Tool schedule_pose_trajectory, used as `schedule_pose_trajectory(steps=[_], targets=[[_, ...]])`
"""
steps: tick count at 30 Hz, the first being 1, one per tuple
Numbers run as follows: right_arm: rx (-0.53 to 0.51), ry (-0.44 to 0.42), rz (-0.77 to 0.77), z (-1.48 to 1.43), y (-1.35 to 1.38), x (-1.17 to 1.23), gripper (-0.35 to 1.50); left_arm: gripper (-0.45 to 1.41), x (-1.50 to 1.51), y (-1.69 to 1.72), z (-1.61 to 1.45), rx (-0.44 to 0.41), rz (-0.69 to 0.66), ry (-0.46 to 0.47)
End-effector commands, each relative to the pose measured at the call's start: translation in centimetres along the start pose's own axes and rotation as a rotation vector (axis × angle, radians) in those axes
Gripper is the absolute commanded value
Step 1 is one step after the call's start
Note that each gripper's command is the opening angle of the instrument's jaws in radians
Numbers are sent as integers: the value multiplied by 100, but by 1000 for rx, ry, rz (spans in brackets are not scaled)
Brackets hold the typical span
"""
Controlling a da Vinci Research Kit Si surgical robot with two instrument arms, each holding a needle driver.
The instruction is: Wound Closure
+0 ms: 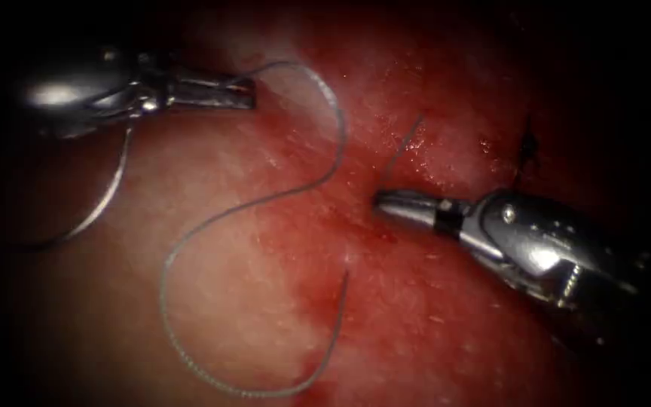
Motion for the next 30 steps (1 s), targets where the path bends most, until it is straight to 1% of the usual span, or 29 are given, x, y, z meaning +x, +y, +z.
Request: schedule_pose_trajectory(steps=[1, 5, 7, 11, 13, 14, 15, 17, 18, 24, 25, 28, 30], targets=[[11, 8, -5, 28, -1, 6, -35, -45, 0, -3, 11, 5, 13, 2], [25, 15, -18, 50, -8, 13, -35, -45, 2, -6, 16, 4, 31, -9], [29, 16, -19, 56, -10, 14, -35, -45, 3, -7, 18, 2, 36, -14], [62, 29, -34, 91, -24, 20, -35, -45, 8, -14, 23, -12, 86, -29], [75, 34, -38, 103, -32, 22, -35, -45, 10, -20, 23, -15, 102, -26], [75, 34, -38, 103, -32, 22, -35, -45, 10, -20, 23, -15, 102, -26], [93, 40, -44, 121, -46, 26, -35, -45, 16, -29, 23, -18, 108, -22], [103, 44, -48, 132, -55, 27, -35, -45, 21, -35, 23, -14, 104, -23], [113, 46, -55, 142, -65, 26, -35, -45, 25, -39, 25, -7, 100, -22], [149, 55, -70, 156, -88, 24, -35, -45, 32, -50, 39, 7, 111, -17], [157, 57, -71, 156, -93, 26, -35, -45, 29, -57, 44, 9, 119, -17], [166, 59, -71, 155, -97, 29, -35, -45, 25, -64, 48, 14, 122, -19], [189, 67, -73, 153, -104, 32, -35, -45, 13, -75, 54, 24, 130, -25]])
